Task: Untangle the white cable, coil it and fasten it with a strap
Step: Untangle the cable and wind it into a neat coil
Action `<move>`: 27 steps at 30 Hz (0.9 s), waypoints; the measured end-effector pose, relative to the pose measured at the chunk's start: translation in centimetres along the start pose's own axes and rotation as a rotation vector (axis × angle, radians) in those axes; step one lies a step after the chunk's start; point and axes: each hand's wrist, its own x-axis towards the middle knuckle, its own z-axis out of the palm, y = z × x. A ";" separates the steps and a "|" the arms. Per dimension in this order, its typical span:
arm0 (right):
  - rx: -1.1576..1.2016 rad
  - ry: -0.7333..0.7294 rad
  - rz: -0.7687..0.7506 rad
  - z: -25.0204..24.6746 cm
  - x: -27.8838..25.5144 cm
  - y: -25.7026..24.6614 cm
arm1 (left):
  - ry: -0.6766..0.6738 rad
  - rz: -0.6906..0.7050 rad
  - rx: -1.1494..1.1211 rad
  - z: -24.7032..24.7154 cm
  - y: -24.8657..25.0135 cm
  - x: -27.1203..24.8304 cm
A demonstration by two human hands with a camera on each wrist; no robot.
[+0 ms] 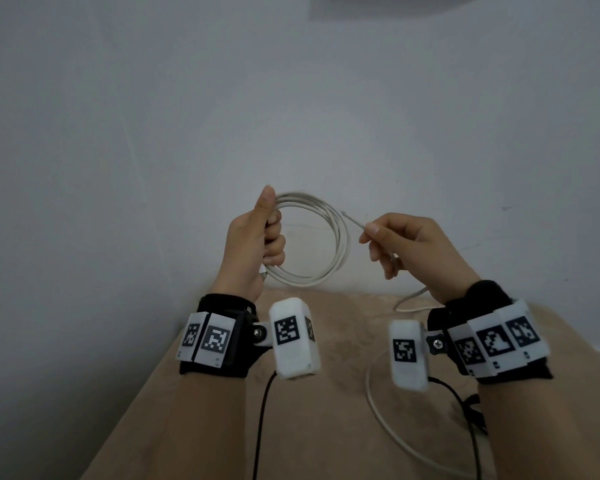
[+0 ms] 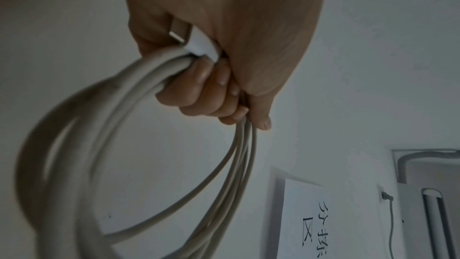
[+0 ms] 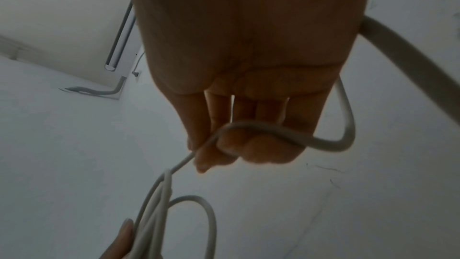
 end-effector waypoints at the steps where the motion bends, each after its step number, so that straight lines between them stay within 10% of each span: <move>1: 0.009 -0.039 0.014 0.2 0.0 0.0 | -0.002 -0.003 -0.003 0.1 0.0 0.0; 27: -0.134 -0.082 0.021 2.8 0.3 0.3 | 0.056 0.009 -0.119 3.1 -1.2 -0.3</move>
